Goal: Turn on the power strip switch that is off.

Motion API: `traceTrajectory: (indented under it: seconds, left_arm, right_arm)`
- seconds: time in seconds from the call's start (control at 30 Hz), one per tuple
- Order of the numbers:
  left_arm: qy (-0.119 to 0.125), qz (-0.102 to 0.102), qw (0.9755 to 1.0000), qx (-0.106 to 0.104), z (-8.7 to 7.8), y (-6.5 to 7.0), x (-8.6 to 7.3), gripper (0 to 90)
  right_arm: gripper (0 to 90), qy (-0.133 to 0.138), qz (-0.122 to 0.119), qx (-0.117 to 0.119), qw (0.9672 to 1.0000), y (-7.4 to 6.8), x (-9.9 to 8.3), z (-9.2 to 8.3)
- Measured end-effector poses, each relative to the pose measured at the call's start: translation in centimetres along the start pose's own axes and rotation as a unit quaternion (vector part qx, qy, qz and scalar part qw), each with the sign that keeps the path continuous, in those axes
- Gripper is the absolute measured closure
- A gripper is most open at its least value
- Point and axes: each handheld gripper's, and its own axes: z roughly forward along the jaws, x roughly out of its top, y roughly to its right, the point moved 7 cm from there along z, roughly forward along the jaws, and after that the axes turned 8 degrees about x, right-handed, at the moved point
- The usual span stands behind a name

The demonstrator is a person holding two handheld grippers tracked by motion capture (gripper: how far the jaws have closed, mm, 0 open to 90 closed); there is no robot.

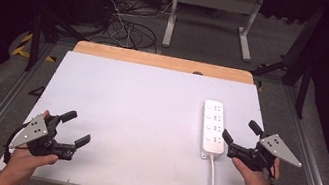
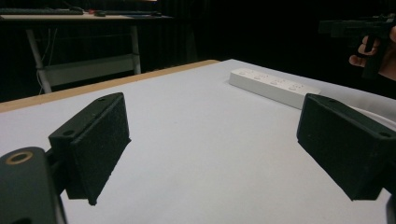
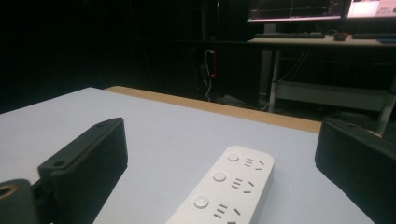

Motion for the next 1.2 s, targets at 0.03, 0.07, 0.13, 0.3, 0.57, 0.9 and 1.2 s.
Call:
traceTrajectory:
  seconds: [0.03,0.07,0.13,0.3,0.57,0.9,1.2]
  left_arm:
    - [0.000,0.000,1.0000,0.000,0.0,0.0,0.0,10.0]
    - [0.000,0.000,1.0000,0.000,0.0,0.0,0.0,10.0]
    - [0.001,0.000,1.0000,0.000,0.0,0.0,0.0,10.0]
    - [0.002,-0.002,1.0000,0.001,0.0,0.0,0.1,10.0]
    - [0.001,-0.002,1.0000,0.000,0.0,0.0,0.0,10.1]
    - [0.001,-0.001,1.0000,0.001,0.0,-0.1,0.0,10.1]
    - [0.002,-0.001,1.0000,0.002,0.0,-0.1,0.1,10.1]
  right_arm:
    - [5.5,0.006,-0.012,-0.004,0.9999,-0.1,0.0,-0.1]
    - [5.4,0.012,-0.035,-0.010,0.9993,-0.1,0.0,-0.2]
    - [5.9,0.023,-0.068,-0.026,0.9971,0.0,-0.2,-0.4]
    - [4.4,0.029,-0.053,-0.041,0.9973,0.2,-0.5,-0.7]
    - [5.1,0.052,-0.057,-0.046,0.9960,0.1,-0.7,-0.7]
    - [7.2,0.056,-0.044,-0.051,0.9962,0.5,-0.9,-0.9]
    - [8.5,0.072,-0.024,-0.054,0.9956,0.9,-0.7,-1.3]
